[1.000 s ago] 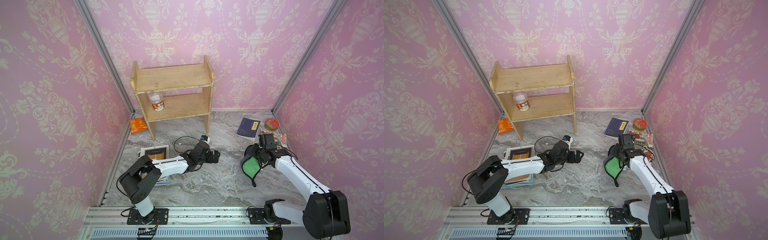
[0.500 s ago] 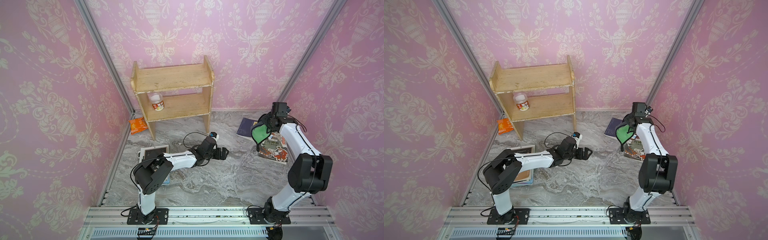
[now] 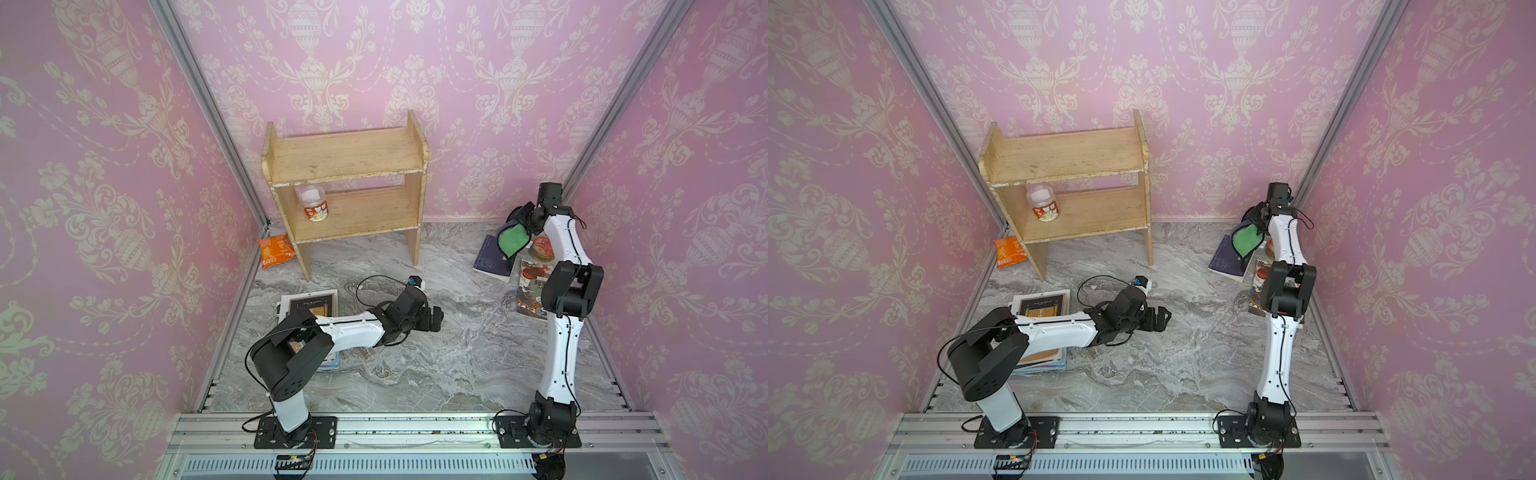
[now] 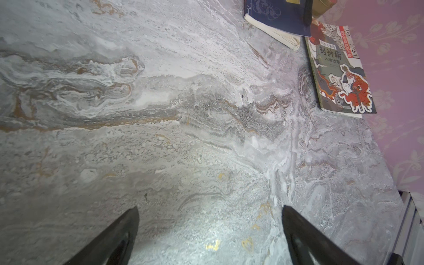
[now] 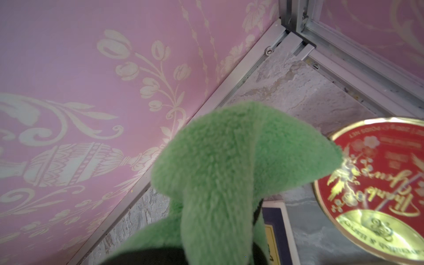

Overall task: Wipe the cover of the book
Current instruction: Move the book to the center of the board.

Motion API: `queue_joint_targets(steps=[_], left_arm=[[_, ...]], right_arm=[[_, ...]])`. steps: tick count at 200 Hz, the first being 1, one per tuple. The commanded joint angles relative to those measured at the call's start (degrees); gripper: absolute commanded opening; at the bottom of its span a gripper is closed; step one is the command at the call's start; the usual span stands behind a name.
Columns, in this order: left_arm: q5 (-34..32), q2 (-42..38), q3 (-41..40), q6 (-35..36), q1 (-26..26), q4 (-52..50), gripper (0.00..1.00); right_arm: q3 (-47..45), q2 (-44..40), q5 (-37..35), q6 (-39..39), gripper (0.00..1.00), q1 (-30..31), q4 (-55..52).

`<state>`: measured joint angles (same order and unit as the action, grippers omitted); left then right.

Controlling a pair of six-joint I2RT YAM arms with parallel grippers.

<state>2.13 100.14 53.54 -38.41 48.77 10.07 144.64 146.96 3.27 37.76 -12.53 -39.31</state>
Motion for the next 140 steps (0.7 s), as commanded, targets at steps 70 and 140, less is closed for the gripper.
queue_joint_targets(steps=[70, 140], left_arm=[[23.75, 0.72, -10.44, -6.82, -6.06, 27.69, 0.99], [21.73, -2.52, -12.97, -5.15, -6.12, 23.97, 0.99]], right_arm=[[5.68, 9.48, 1.54, 1.51, 0.00, -0.65, -11.32], [0.78, 8.28, 3.86, -0.15, 0.00, 2.37, -18.32]])
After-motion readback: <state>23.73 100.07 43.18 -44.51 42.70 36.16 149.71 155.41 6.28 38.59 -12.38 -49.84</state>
